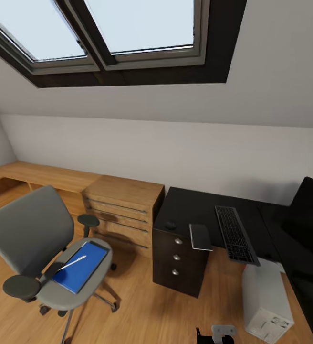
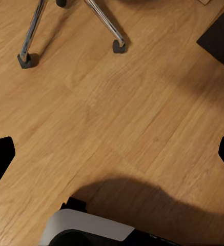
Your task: In the bedroom, organize the workspace by keeping the computer under the desk, ensuring the monitor is on the desk, placing the keyboard on the desk next to the monitor, placing the mouse on the desk next to the keyboard, moving the folder from the swivel chair onto the desk next to the mouse, stacking the notebook on top of the folder with the pen on top of the notebook, and positioning the swivel chair next to the desk.
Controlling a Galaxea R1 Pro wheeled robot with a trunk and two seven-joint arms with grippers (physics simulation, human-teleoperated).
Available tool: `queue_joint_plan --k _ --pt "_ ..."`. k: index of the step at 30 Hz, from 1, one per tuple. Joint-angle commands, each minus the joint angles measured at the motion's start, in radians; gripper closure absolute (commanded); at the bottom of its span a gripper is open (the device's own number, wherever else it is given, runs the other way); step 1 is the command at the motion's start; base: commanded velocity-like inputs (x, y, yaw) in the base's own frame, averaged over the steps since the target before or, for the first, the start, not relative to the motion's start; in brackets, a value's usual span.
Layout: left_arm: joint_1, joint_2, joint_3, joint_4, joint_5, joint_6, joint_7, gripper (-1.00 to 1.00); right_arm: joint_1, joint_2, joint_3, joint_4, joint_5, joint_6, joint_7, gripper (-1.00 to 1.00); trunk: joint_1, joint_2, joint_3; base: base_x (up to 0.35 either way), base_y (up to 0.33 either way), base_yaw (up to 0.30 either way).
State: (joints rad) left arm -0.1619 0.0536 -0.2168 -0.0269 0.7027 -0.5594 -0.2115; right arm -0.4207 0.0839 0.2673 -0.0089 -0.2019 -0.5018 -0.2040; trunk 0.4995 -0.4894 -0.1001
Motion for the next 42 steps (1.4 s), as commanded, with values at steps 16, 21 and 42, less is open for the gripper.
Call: queue_joint_plan --k 16,21,42 --pt "-0.001 -0.003 -0.006 0.001 0.009 -0.002 -0.008 -1.0 -0.001 0.002 0.008 0.002 -0.008 -0.003 -0.003 -1.0 -0.049 0.089 0.031 0.0 0.0 -0.154" --pt "-0.001 -0.003 -0.006 0.001 0.009 -0.002 -0.008 -1.0 -0.001 0.005 0.009 0.003 -0.008 -0.003 -0.003 -1.0 -0.049 0.089 0.03 0.0 0.0 -0.017" --pt "-0.001 -0.003 -0.006 0.001 0.008 -0.002 -0.008 -1.0 -0.001 0.004 0.009 0.004 -0.008 -0.003 -0.003 -1.0 -0.049 0.089 0.03 0.0 0.0 -0.002"
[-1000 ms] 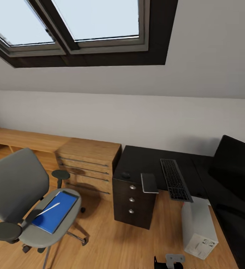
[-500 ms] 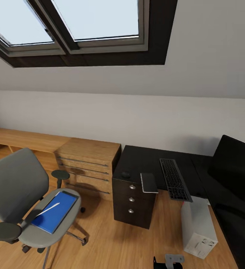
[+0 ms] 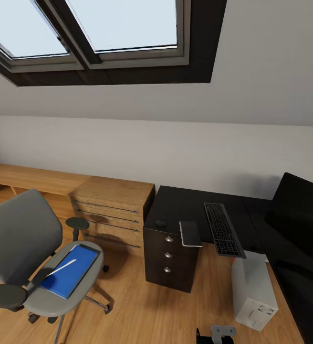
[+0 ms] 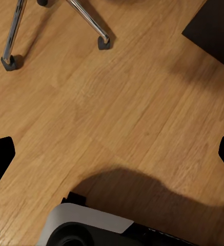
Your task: In the bedroom, organize the workspace by keeping the computer under the desk, ensuring the monitor is on the desk, placing the keyboard on the desk next to the monitor, placing the mouse on the desk next to the keyboard, moving the folder from the swivel chair onto the desk next to the mouse, stacking the notebook on top of the folder with the pen on top of the notebook, and positioning the swivel chair next to the desk.
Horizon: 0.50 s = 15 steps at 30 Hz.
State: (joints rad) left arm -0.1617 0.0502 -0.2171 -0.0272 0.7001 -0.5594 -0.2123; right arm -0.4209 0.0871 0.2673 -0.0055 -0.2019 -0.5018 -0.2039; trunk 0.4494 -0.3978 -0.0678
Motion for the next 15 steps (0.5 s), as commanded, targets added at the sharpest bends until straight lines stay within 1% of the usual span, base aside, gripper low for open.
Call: queue_joint_plan --k 1,13,15 --pt "-0.001 0.0 -0.005 0.001 0.011 -0.002 -0.007 -1.0 -0.001 0.0 0.009 0.001 -0.008 -0.003 -0.003 -1.0 0.001 -0.002 -0.002 0.0 0.0 0.0" --pt "-0.001 -0.003 -0.005 0.001 0.01 -0.004 -0.008 -1.0 -0.001 -0.001 0.009 0.001 -0.008 -0.003 -0.003 -1.0 0.001 -0.002 -0.002 0.0 0.0 0.0" --pt "-0.001 -0.003 -0.005 0.001 0.01 -0.005 -0.009 -1.0 -0.001 -0.001 0.009 0.001 -0.01 -0.003 -0.003 -1.0 0.001 -0.002 -0.002 0.0 0.0 -0.109"
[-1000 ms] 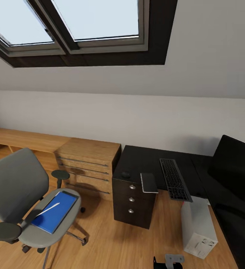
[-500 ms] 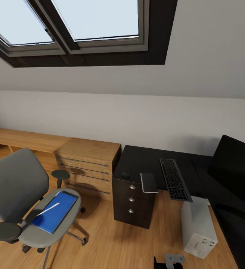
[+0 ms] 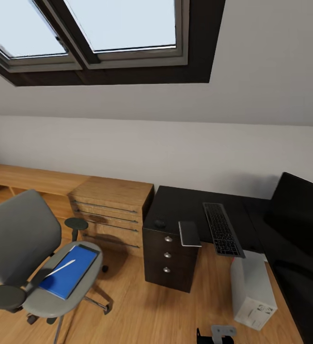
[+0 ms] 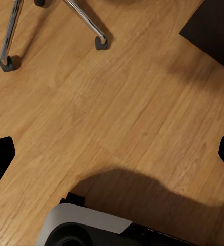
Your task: In the bedroom, organize the workspace by keeping the computer under the desk, ensuring the monitor is on the desk, placing the keyboard on the desk next to the monitor, placing the mouse on the desk next to the keyboard, moving the folder from the swivel chair onto the desk next to the mouse, stacking the notebook on top of the folder with the pen on top of the notebook, and positioning the swivel chair next to the desk.
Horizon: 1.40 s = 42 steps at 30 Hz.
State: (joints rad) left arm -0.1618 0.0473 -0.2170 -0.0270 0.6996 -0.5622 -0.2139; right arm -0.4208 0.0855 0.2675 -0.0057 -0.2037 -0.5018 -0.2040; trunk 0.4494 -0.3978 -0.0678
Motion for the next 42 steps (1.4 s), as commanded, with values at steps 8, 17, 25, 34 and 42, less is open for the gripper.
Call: queue_joint_plan --k 8,17,25,34,42 --pt "-0.001 0.0 -0.005 0.001 0.011 -0.002 -0.007 -1.0 -0.001 0.0 0.009 0.001 -0.009 -0.003 -0.003 -1.0 0.001 -0.002 -0.002 0.0 0.0 -0.211" --pt "-0.001 0.0 -0.005 0.001 0.011 -0.002 -0.007 -1.0 -0.001 0.0 0.009 0.001 -0.009 -0.003 -0.003 -1.0 0.001 -0.002 -0.002 0.0 0.0 -0.247" --pt "-0.001 0.0 -0.005 0.001 0.011 -0.002 -0.007 -1.0 -0.001 0.0 0.009 0.001 -0.009 -0.003 -0.003 -1.0 0.001 -0.002 -0.002 0.0 0.0 -0.251" --pt "-0.001 0.0 -0.005 0.001 0.011 -0.001 -0.007 -1.0 -0.001 0.0 0.009 0.001 -0.009 -0.003 -0.003 -1.0 0.001 -0.002 -0.002 -0.035 0.0 -0.251" --pt "-0.001 0.0 -0.005 0.001 0.011 -0.001 -0.007 -1.0 -0.001 0.0 0.009 0.001 -0.007 -0.003 -0.003 -1.0 0.001 -0.002 -0.002 -0.252 0.0 -0.099"
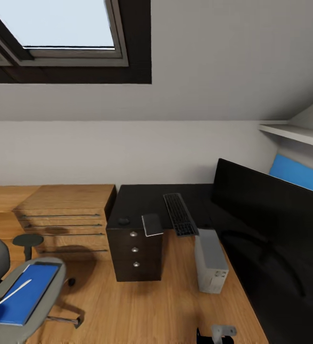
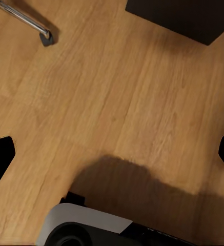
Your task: In the bedroom, organize the workspace by keeping the computer under the desk, ensuring the monitor is on the desk, placing the keyboard on the desk next to the monitor, placing the mouse on the desk next to the keyboard, moving the folder from the swivel chair onto the desk next to the mouse, stacking the notebook on top of the folder with the pen on top of the notebook, and positioning the swivel chair next to the desk.
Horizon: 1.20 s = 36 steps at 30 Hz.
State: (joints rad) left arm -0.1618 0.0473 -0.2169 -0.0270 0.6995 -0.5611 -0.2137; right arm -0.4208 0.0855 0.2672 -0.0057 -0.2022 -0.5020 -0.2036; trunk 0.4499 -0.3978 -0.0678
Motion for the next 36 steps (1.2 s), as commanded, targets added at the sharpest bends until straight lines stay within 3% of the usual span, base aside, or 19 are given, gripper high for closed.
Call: queue_joint_plan --k 1,23,36 --pt "-0.001 0.0 -0.006 0.001 0.011 -0.002 -0.007 -1.0 -0.001 0.0 0.009 0.001 -0.008 -0.003 -0.003 -1.0 0.0 -0.002 -0.002 -0.282 0.0 -0.023" --pt "-0.001 -0.003 -0.007 0.001 0.011 -0.002 -0.008 -1.0 0.001 -0.001 0.009 0.004 -0.005 -0.004 -0.001 -1.0 0.0 -0.002 -0.002 -0.07 -0.003 -0.003" --pt "-0.001 -0.003 -0.007 0.001 0.011 -0.002 -0.007 -1.0 0.001 0.001 0.009 0.004 -0.005 -0.004 0.063 -1.0 0.0 -0.002 -0.002 -0.254 -0.084 0.0"
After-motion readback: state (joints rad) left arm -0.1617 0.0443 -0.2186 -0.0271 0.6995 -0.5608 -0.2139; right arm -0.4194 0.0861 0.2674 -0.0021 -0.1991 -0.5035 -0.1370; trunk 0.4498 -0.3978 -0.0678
